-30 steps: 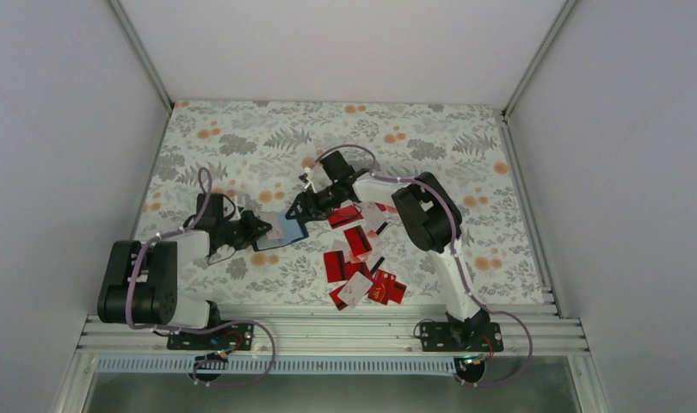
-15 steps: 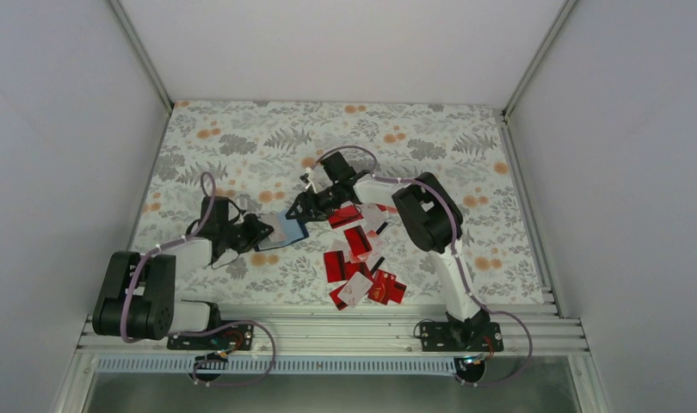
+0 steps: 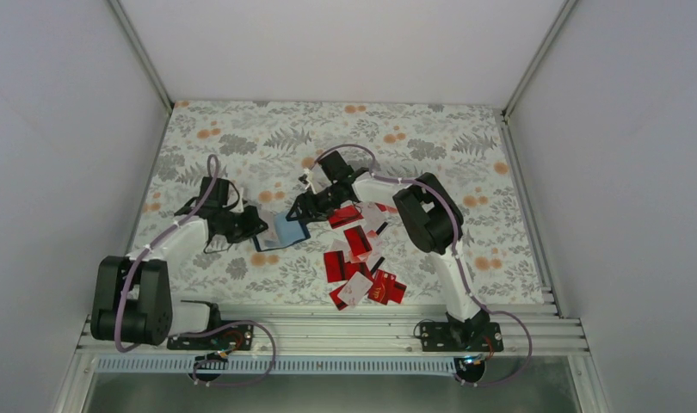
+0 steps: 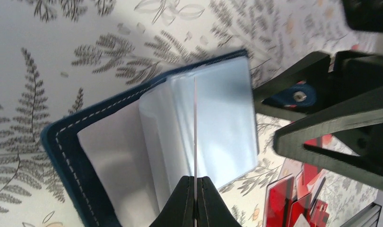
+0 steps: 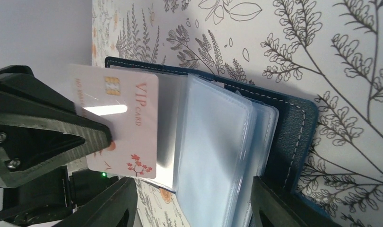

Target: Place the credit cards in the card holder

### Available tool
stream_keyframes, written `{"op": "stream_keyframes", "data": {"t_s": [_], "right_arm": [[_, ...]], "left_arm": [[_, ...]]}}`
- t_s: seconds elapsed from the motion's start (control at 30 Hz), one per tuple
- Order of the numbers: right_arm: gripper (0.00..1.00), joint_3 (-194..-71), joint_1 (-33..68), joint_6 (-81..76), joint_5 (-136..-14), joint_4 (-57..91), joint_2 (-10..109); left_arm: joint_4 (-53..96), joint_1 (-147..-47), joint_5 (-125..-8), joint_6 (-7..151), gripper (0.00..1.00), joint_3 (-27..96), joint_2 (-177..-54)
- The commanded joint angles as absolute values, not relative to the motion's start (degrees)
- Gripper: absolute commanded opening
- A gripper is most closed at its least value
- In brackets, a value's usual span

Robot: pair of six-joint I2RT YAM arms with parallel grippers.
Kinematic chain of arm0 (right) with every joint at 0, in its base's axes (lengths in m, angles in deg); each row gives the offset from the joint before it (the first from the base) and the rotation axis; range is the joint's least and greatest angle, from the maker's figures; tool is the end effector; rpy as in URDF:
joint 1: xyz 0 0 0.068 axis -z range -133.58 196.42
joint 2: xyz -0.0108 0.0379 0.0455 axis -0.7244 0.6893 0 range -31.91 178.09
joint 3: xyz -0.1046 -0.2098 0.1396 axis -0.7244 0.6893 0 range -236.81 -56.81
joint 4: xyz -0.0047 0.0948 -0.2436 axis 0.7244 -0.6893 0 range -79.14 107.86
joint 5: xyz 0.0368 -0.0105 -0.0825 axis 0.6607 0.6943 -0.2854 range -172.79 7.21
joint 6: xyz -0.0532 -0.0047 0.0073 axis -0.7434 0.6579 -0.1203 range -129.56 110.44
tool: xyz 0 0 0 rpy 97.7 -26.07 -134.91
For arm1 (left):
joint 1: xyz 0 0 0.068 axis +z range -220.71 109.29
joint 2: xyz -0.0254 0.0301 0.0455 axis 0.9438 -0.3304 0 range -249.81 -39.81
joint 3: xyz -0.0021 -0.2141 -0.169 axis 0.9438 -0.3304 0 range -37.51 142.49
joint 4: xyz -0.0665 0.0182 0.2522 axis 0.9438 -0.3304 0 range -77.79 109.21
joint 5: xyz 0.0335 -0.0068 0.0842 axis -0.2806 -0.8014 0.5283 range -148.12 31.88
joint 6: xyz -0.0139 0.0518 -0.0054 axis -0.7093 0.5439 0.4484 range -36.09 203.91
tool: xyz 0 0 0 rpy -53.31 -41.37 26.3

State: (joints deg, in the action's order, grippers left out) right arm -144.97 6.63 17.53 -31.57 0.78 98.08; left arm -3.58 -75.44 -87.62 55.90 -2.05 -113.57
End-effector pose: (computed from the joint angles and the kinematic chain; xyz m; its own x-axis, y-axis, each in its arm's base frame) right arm 0.3373 0.3170 0.1146 -0.9093 -0.3860 -0.1556 -0.3325 0.4488 0.8295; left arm 0.2243 -0.0361 0.1704 -0.9153 -0.3344 -0.2244 -0.1369 0.7824 -0.6076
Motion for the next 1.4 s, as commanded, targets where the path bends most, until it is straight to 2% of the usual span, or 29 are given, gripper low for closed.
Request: {"op": "stream_keyframes", "data": {"t_s": [0.0, 0.43, 1.37], "right_arm": [[0.62, -145.6, 6.5, 14.1, -39.1, -9.0, 99.5], [0.62, -145.1, 6.8, 14.5, -38.2, -7.8, 99.6], [0.63, -143.1, 6.8, 14.2, -36.8, -7.2, 100.5]], "left_arm": [[-11.1, -75.5, -88.2, 59.6, 0.02, 0.5, -116.6], [-9.9, -75.5, -95.4, 61.8, 0.02, 0.2, -121.8], [4.0, -75.0, -94.5, 56.7, 0.02, -4.8, -122.2]]}}
